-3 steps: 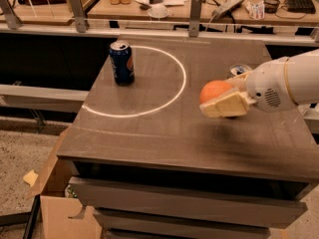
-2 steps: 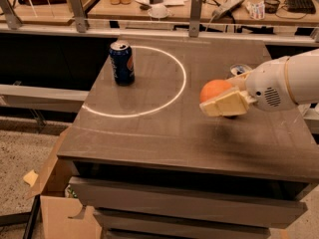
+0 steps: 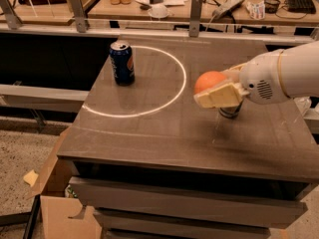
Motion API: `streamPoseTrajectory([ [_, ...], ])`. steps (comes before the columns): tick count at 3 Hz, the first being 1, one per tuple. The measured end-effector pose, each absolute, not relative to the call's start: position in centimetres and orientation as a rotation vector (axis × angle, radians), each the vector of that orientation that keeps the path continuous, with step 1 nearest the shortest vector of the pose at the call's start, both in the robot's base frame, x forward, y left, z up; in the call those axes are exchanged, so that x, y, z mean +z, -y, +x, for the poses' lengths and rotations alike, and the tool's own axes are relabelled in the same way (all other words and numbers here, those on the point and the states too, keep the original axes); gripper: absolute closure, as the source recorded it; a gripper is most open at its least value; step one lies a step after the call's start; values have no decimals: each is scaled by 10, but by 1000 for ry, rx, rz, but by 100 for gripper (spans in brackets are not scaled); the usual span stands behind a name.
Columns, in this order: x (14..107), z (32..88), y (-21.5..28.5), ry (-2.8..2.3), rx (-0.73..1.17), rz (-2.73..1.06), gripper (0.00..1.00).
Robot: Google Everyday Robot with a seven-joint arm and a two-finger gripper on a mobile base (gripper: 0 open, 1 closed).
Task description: Move orange near pepsi can
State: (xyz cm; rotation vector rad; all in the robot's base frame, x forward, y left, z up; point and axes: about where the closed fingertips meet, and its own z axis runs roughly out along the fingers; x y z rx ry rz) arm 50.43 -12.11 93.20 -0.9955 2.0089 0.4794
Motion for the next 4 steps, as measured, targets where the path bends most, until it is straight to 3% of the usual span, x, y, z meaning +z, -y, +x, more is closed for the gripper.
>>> streamPoseTrajectory([
  [4,939,633,32,-1869,347,-1277,100],
])
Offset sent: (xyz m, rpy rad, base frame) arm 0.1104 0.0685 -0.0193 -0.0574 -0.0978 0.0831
